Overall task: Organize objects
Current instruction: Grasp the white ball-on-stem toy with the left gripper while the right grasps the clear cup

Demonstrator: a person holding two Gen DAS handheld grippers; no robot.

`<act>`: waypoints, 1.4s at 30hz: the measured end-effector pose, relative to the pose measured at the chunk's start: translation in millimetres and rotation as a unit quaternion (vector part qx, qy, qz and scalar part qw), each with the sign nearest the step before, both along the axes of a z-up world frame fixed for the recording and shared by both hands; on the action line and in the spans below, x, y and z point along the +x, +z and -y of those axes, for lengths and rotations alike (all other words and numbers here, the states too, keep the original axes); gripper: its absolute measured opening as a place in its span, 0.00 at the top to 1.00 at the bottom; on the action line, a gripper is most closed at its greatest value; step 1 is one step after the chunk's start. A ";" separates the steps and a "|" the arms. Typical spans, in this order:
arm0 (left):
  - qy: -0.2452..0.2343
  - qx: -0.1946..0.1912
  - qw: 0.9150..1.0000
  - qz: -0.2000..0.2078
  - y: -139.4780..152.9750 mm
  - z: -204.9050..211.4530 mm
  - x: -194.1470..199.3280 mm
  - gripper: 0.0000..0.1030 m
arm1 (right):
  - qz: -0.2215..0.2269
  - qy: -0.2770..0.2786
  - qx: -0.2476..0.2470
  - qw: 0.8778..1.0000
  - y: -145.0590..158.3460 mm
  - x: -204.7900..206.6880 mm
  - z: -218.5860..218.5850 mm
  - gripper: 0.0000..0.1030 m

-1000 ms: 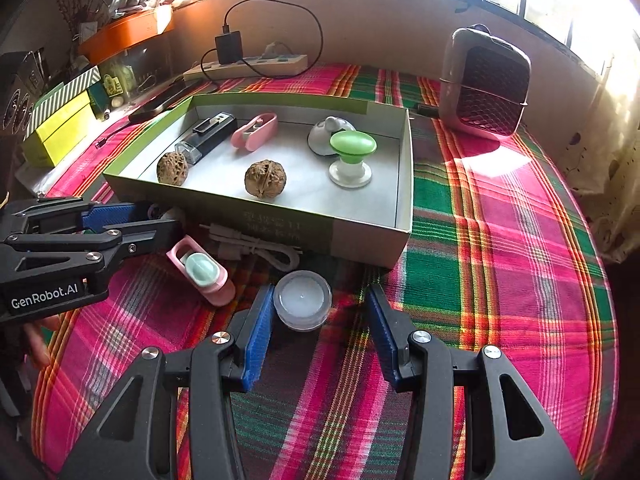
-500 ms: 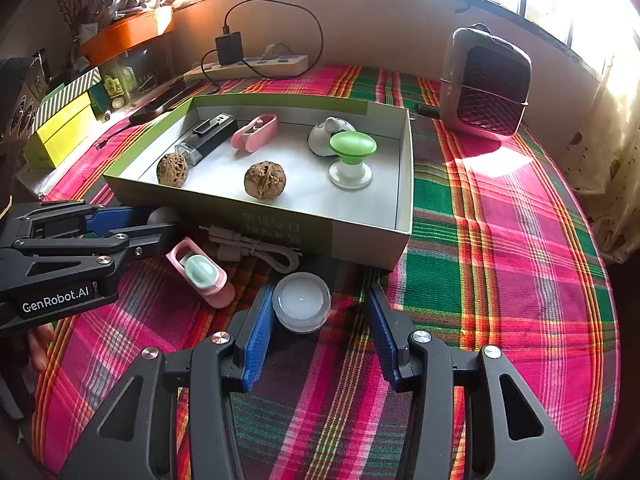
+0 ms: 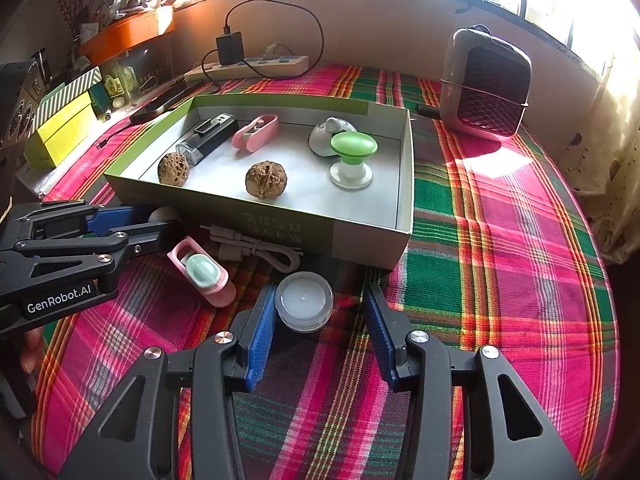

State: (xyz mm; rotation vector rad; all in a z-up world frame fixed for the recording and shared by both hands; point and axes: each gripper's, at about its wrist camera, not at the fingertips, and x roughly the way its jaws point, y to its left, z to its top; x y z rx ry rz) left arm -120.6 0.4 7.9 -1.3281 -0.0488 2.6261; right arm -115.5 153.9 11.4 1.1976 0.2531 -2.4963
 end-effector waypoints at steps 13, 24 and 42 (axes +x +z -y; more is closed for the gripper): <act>0.000 0.000 1.000 -0.001 0.2 -0.4 0.3 0.71 | -0.003 0.008 0.001 1.000 -0.3 1.2 1.2 0.72; 0.002 -0.004 1.000 -0.002 0.5 -0.5 1.6 0.71 | -0.003 0.006 0.000 1.000 -0.1 1.9 1.9 0.72; -0.005 -0.002 1.000 -0.029 16.3 -2.9 12.8 0.71 | -0.016 0.000 -0.019 1.000 14.3 6.3 -4.2 0.72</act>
